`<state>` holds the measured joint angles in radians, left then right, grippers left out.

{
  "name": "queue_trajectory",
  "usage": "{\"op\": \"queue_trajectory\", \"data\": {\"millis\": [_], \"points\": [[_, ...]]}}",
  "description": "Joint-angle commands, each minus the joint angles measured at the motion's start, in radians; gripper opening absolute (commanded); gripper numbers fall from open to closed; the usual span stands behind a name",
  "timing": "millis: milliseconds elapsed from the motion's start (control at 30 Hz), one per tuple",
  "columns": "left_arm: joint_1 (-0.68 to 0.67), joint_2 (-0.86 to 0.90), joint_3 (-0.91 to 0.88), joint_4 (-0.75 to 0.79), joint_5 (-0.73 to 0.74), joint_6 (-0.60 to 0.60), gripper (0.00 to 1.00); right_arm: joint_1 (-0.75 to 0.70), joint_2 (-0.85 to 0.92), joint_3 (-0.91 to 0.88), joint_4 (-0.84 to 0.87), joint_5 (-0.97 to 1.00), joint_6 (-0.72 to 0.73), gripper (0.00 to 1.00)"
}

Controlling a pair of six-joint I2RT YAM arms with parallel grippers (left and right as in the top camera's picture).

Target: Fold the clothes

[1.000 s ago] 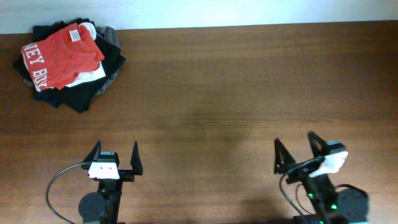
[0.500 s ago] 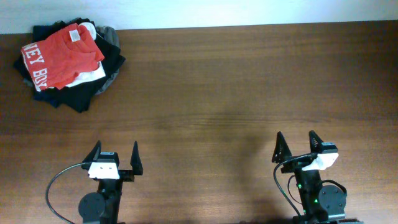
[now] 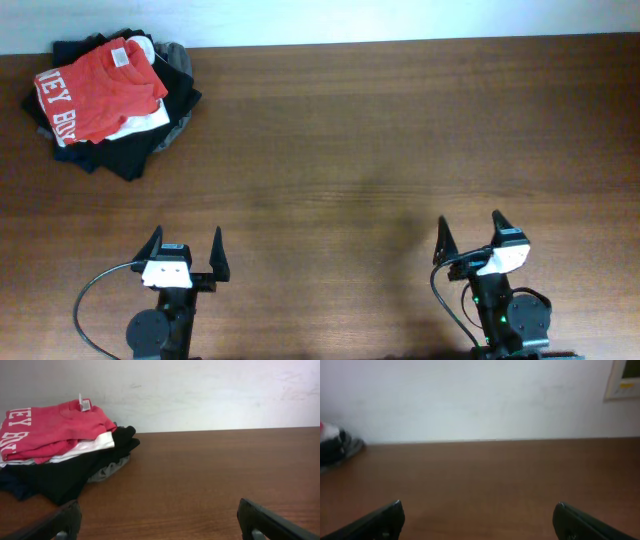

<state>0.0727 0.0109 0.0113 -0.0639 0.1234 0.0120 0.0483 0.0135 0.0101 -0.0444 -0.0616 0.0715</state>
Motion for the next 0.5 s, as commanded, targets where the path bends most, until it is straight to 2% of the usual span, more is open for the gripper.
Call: {"op": "queue_trajectory", "data": {"millis": [0,467], "points": [[0.004,-0.006,-0.003,-0.005,0.011,0.019,0.99,-0.013,-0.010,-0.005,-0.027,-0.032,-0.045,0.98],[0.004,-0.006,-0.003,-0.005,0.011,0.019,0.99,-0.035,-0.010,-0.005,-0.027,-0.032,-0.045,0.98]]}}
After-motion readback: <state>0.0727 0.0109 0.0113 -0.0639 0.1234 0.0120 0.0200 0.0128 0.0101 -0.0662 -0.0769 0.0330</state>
